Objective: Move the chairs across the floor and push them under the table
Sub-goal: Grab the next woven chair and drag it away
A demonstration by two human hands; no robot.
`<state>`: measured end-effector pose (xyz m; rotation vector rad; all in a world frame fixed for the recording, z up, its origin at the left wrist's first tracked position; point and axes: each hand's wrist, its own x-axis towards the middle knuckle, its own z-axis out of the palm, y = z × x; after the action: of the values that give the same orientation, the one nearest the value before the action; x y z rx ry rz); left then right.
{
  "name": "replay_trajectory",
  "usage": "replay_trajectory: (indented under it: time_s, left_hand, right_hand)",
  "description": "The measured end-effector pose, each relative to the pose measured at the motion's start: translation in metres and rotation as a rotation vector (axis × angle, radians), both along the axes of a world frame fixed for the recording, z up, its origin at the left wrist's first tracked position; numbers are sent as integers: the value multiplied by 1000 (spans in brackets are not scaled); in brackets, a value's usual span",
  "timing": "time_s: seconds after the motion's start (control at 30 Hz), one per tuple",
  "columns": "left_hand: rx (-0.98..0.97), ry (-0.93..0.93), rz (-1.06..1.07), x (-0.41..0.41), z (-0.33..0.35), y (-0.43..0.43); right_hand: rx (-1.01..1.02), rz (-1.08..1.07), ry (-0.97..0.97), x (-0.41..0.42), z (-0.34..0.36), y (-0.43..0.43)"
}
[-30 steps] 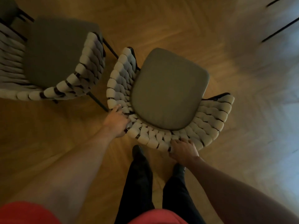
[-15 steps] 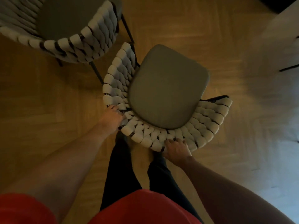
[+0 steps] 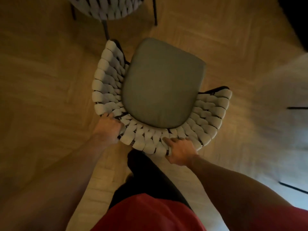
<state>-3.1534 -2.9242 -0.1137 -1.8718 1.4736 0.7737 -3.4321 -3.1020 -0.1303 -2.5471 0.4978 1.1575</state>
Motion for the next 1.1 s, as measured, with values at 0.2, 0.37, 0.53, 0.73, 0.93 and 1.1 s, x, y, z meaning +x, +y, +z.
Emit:
replay_trajectory:
  time_s: [0.2,0.37,0.53,0.73,0.93,1.1]
  left_hand:
    - [-67,-67,55,-29,-4,11]
    - [-99,-118,179,-61,-10,25]
    - [-122,-58,295,-129,-9,37]
    - [-133,142,424,-202,-21,19]
    - [-144,118,363,-204,-38,0]
    - [-165,32,446,-220,-42,-1]
  right_hand:
    - [-31,156,-172,-18,-15,-6]
    - [-21,224,-192,-32,-7,-16]
    - [-51,361,-192,-60,-10,-48]
    - [-34,650,-205,-81,-20,-127]
    - [16,764,-254,-70,-21,-161]
    - [20,783,-313,-70,-19,-165]
